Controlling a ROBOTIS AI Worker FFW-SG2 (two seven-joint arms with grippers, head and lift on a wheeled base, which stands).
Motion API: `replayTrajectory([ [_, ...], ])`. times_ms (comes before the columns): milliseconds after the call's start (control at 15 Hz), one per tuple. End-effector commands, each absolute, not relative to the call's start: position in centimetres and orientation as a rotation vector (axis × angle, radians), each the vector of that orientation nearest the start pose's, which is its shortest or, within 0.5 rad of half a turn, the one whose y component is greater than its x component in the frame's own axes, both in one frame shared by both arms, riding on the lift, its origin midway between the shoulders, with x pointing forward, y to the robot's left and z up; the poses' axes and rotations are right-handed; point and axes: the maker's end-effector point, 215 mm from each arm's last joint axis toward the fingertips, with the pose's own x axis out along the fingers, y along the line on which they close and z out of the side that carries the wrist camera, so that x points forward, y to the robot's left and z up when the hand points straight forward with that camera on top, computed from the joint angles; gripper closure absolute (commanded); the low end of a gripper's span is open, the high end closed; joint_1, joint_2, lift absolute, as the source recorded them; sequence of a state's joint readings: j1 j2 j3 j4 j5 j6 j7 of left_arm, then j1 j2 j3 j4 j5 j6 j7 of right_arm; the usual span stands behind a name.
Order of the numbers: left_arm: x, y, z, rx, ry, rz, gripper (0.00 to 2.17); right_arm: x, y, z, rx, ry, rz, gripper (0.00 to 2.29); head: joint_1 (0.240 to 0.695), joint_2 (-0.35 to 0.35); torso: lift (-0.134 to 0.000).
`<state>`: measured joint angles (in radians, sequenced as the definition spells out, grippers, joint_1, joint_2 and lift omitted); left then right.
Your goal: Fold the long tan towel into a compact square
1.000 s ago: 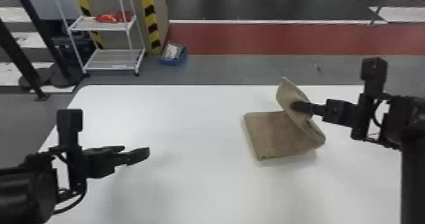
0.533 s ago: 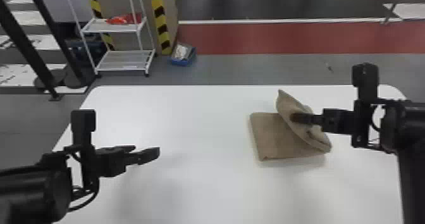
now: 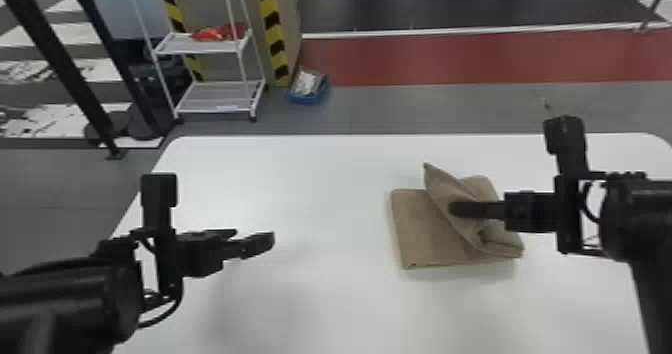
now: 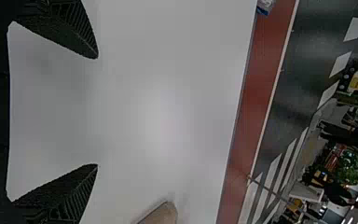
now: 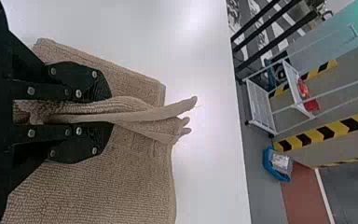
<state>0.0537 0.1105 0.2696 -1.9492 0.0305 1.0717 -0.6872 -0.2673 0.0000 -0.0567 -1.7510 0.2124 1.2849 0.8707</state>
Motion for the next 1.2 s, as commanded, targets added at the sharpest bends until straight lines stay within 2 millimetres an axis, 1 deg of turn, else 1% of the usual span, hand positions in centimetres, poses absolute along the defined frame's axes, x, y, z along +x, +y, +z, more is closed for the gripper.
replayTrajectory([
  [0,48.4,26.3,-42.8,-0.249,0.682,-0.381,0.05,52.5,-12.4,-39.7,0.293,0.811,0.659,0.0,0.695,0.133,-0.125],
  [67,48.4,26.3,-42.8,-0.249,0.682,-0.381,0.05,52.1,-11.7,-39.0,0.337,0.796,0.701,0.0,0.695,0.14,-0.125],
  [133,48.3,26.2,-42.8,-0.248,0.682,-0.383,0.05,52.0,-11.5,-38.5,0.372,0.778,0.723,0.01,0.695,0.152,-0.125],
  [200,48.4,26.2,-42.7,-0.248,0.681,-0.383,0.05,52.2,-11.6,-37.7,0.407,0.75,0.737,0.04,0.695,0.157,-0.125],
  [267,48.4,26.2,-42.6,-0.246,0.678,-0.384,0.05,52.5,-12.1,-36.9,0.448,0.722,0.739,0.05,0.695,0.16,-0.125],
  [333,48.2,26.2,-42.7,-0.247,0.679,-0.384,0.06,53.1,-12.7,-36.1,0.468,0.694,0.73,0.07,0.695,0.161,-0.125],
  [400,48.2,26.2,-42.7,-0.247,0.681,-0.384,0.07,54.3,-13.6,-36.1,0.428,0.666,0.682,0.11,0.695,0.159,-0.125],
  [467,48.1,26.1,-42.8,-0.247,0.683,-0.386,0.07,55.8,-14.7,-36.2,0.372,0.636,0.626,0.28,0.695,0.146,-0.125],
  [533,48.1,26.1,-42.8,-0.246,0.682,-0.386,0.07,56.6,-15.2,-36.4,0.355,0.636,0.606,0.59,0.695,0.137,-0.125],
  [600,48.1,26.0,-42.8,-0.245,0.682,-0.387,0.07,57.6,-15.3,-36.7,0.324,0.637,0.589,1.25,0.695,0.126,-0.125],
  [667,48.0,26.0,-42.8,-0.245,0.682,-0.387,0.07,58.2,-15.8,-38.0,0.25,0.661,0.532,1.99,0.695,0.119,-0.125],
  [733,47.8,26.0,-42.9,-0.244,0.684,-0.387,0.07,58.5,-15.8,-39.0,0.183,0.683,0.507,2.07,0.695,0.114,-0.125],
  [867,47.7,26.1,-42.8,-0.242,0.683,-0.386,0.07,58.7,-14.3,-40.7,0.074,0.709,0.518,2.07,0.695,0.103,-0.125],
  [933,47.6,26.0,-42.7,-0.241,0.682,-0.386,0.07,58.7,-13.6,-41.0,0.04,0.708,0.529,2.07,0.695,0.107,-0.125],
  [1133,47.5,26.1,-42.5,-0.239,0.679,-0.386,0.07,57.9,-11.5,-41.9,0.014,0.733,0.569,2.07,0.695,0.126,-0.125],
])
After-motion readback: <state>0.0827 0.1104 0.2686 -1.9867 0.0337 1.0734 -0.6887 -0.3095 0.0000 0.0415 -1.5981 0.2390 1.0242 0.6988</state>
